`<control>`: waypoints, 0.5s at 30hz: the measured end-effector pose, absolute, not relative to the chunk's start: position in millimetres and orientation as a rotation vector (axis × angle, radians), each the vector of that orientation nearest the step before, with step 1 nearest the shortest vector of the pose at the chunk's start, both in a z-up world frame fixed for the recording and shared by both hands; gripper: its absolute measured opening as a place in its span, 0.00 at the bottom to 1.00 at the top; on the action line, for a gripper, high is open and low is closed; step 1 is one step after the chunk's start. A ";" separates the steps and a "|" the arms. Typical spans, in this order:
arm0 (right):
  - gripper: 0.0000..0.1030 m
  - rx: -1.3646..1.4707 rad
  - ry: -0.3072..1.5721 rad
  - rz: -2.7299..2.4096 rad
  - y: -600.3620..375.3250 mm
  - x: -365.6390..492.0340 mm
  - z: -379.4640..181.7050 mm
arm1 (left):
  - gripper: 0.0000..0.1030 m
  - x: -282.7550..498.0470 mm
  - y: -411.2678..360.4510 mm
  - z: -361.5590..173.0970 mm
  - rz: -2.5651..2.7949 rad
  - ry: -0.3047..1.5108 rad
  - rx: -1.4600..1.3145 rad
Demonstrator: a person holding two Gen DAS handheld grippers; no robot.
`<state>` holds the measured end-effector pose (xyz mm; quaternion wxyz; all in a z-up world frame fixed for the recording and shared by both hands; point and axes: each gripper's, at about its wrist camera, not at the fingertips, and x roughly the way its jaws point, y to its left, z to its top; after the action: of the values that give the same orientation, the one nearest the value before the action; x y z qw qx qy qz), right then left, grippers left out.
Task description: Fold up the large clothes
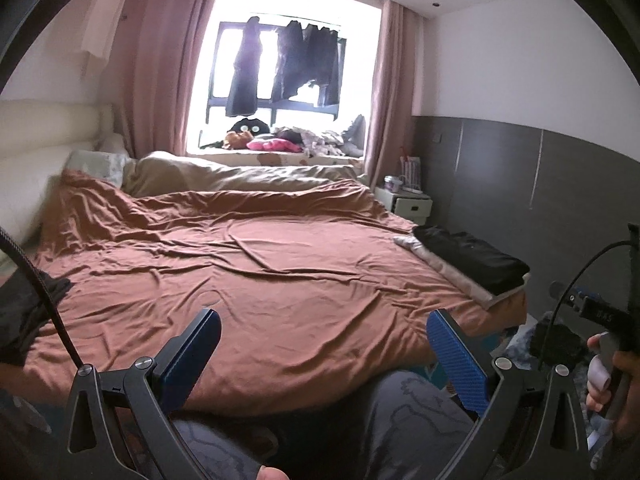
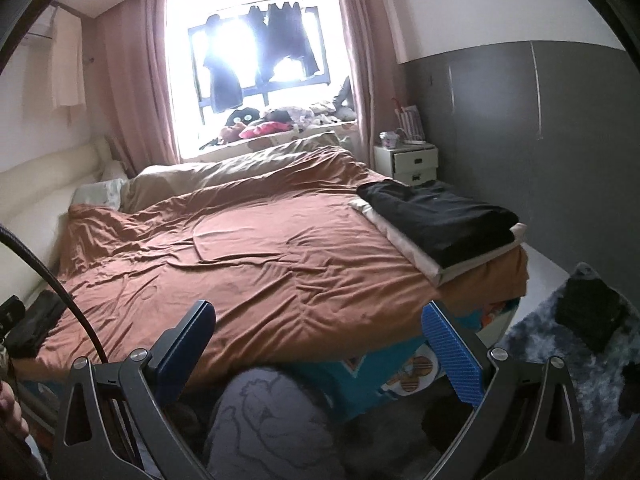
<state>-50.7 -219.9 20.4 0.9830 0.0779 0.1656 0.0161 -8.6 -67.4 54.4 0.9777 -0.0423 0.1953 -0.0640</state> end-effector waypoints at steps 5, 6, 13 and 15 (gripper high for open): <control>1.00 0.167 0.361 0.060 -217.8 -49.1 12.0 | 1.00 -14.3 -68.2 55.8 -0.133 0.387 -0.088; 1.00 0.164 0.366 0.062 -217.0 -48.9 12.0 | 1.00 -14.2 -68.1 55.6 -0.134 0.388 -0.089; 1.00 0.154 0.355 0.051 -213.1 -53.3 17.4 | 1.00 -16.2 -68.0 55.3 -0.140 0.385 -0.100; 1.00 0.157 0.356 0.048 -214.5 -53.9 18.5 | 1.00 -16.7 -68.1 55.1 -0.142 0.387 -0.099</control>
<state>-53.9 -214.5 18.5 0.9809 0.0780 0.1768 0.0239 -16.7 -68.1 55.1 0.9776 -0.0493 0.1918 -0.0707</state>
